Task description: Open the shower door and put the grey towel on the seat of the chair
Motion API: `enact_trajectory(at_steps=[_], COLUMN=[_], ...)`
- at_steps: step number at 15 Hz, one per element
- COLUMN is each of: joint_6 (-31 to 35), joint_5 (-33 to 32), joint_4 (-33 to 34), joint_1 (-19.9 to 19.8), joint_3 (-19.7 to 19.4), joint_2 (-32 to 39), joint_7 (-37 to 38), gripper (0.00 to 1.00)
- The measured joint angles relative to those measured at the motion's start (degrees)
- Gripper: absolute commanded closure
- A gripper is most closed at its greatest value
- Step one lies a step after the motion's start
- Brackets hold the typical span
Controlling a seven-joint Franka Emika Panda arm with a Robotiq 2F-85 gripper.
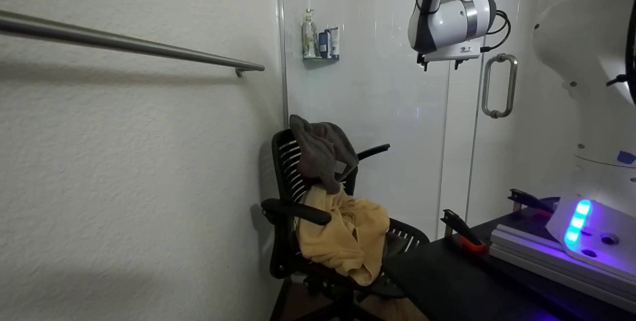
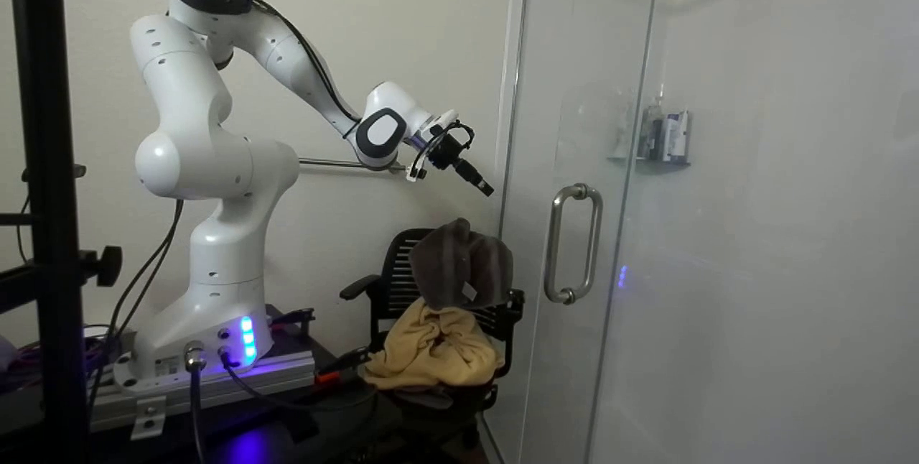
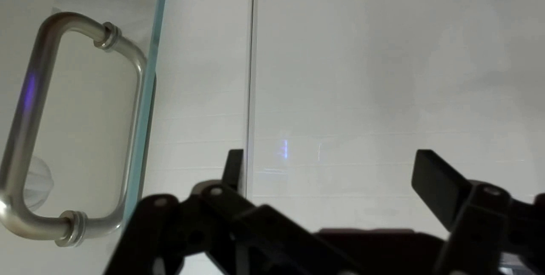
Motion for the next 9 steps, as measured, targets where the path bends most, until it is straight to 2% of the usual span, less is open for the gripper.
enact_trajectory(at_steps=[2,5,7,9], joint_6=[-0.7,-0.3,1.3,2.4], joint_5=[-0.3,-2.9,-5.8,-9.2], joint_4=[0.1,1.5,5.0,9.5], joint_1=[0.0,2.1,-0.2,-5.6], joint_3=[0.0,-0.2,4.5,11.6], joint_2=[-0.7,-6.6,-12.3,-18.4], joint_7=[0.0,-1.6,-1.4,-1.5], gripper=[0.00,0.00,0.00,0.00])
